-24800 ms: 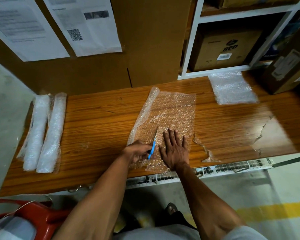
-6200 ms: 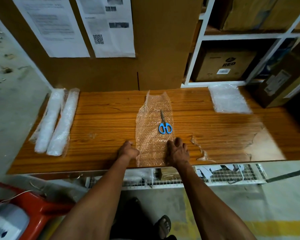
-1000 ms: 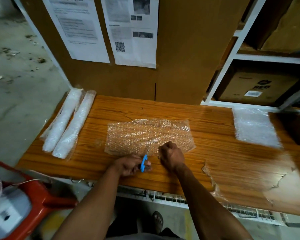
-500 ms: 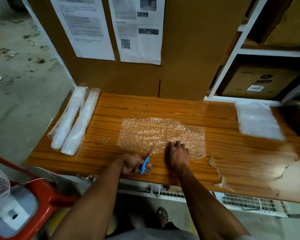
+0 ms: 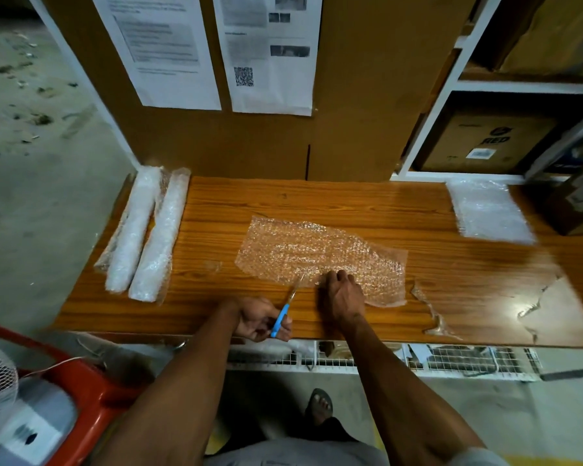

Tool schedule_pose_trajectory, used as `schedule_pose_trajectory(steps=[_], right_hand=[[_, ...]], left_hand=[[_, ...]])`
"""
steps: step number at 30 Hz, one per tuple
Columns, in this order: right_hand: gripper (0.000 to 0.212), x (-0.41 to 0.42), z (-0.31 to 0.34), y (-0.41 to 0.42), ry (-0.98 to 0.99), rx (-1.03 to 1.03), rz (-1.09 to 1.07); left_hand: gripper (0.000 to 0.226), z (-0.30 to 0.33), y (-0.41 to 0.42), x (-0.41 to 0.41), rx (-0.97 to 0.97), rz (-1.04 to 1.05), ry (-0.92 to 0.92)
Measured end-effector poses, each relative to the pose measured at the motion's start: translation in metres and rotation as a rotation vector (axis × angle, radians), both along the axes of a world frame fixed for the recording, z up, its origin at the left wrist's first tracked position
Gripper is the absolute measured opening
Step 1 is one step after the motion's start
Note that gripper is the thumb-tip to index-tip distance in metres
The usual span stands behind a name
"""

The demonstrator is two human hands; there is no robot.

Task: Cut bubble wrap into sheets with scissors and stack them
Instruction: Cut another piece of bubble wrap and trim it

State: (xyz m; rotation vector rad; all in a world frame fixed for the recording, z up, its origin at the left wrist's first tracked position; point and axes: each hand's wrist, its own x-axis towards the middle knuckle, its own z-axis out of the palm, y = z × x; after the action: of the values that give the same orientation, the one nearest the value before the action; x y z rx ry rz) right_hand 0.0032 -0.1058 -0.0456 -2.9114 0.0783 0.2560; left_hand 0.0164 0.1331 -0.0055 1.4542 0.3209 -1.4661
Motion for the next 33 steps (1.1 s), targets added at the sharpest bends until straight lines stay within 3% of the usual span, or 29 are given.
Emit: schedule_pose_trajectory(steps=[4,11,24,33], right_hand=[[0.026,-0.001,-0.006,0.013,-0.06,0.2,-0.052],[0.025,-0.015,-0.014,0.033,-0.159,0.186,-0.036],[0.017,-0.018,-0.017,0.036,-0.171,0.283,-0.095],[0.026,-0.015,-0.024,0.041,-0.179,0.224,-0.083]], left_hand=[[0.023,0.001,0.016,-0.002,-0.025,-0.026,0.028],[0.051,-0.001,0.028,-0.007,-0.024,-0.07,-0.01],[0.055,-0.001,0.033,-0.005,-0.092,-0.074,0.077],[0.048,0.004,0.028,-0.007,-0.091,-0.023,0.081]])
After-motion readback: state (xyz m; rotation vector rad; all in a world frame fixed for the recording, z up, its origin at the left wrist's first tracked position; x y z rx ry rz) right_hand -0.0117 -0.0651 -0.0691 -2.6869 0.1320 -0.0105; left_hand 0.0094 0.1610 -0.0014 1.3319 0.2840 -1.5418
